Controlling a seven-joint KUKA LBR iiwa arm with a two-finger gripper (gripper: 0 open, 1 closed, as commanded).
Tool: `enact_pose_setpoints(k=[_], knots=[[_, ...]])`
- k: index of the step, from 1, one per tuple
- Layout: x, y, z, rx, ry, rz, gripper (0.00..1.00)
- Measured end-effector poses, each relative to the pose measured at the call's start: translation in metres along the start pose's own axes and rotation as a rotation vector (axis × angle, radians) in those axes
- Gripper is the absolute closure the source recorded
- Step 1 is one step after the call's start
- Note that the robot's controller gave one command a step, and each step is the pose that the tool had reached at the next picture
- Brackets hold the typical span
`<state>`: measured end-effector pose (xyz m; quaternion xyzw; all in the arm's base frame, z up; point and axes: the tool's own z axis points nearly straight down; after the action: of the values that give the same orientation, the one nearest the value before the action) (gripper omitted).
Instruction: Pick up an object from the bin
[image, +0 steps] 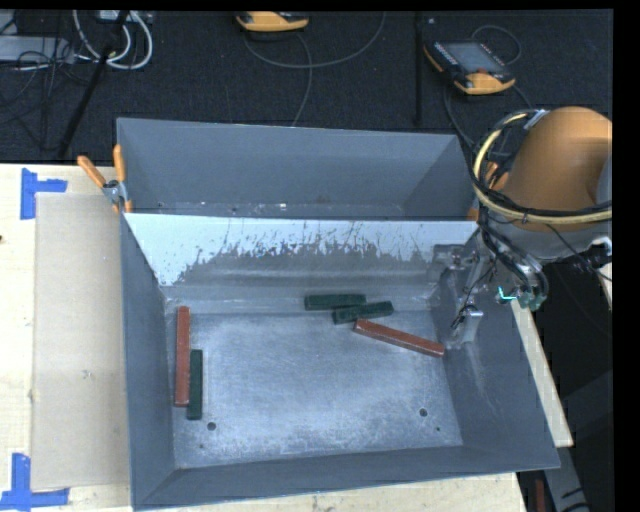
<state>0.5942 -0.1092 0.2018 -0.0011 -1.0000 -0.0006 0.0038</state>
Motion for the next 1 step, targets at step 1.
enact_pose_setpoints(k=[1], knots=[[-0.0112,-0.0315,0.1370,0.000,-0.002,0.061,0.00]])
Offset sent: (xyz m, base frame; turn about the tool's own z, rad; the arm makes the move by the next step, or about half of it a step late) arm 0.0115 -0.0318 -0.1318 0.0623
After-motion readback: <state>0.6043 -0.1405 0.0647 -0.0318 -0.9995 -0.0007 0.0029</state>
